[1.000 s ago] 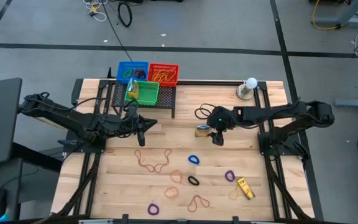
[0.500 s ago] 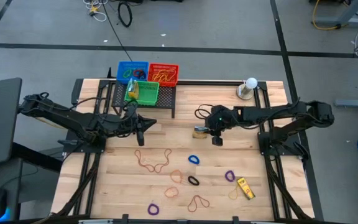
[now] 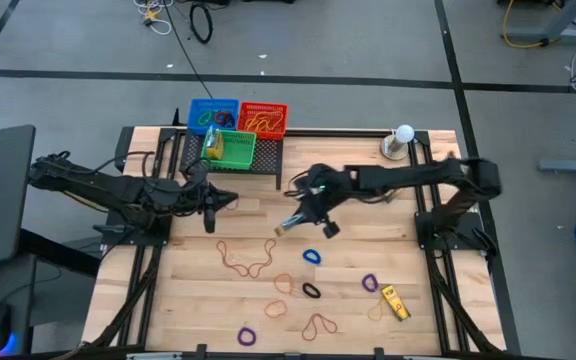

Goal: Pick & Place Office Desk Supplies
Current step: Put the crayon box into the green bin

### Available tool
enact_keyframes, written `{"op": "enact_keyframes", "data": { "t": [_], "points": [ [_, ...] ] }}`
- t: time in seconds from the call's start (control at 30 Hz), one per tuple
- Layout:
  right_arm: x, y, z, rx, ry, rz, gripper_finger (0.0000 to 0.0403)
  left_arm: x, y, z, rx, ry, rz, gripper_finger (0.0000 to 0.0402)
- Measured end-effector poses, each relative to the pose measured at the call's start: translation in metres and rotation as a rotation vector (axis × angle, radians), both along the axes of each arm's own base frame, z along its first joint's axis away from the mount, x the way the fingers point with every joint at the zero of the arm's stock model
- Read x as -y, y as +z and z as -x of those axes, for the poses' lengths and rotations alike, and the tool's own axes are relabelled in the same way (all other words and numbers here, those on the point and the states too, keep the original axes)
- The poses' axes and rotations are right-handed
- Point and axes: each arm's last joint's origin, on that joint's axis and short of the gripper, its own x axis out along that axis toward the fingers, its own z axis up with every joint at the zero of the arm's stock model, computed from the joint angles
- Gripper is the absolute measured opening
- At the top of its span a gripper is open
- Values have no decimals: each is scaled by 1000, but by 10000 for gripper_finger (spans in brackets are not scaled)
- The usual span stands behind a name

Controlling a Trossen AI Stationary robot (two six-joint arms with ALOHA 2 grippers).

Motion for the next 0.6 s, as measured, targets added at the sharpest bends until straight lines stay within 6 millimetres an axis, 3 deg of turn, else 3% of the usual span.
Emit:
{"op": "enact_keyframes", "data": {
  "t": [0.13,0.23,0.47,0.6],
  "points": [
    [-3,-5,-30,-18,77,50,101,1,-5,0,-46,-44,4,9],
    [-6,-8,-40,-69,126,75,99,3,-9,-2,-81,-72,7,9],
    [-21,-16,-31,-191,267,100,96,4,-8,-3,-79,-96,20,9],
    [-28,-23,-34,-177,309,121,97,4,-8,-3,-79,-96,20,9]
  ]
}}
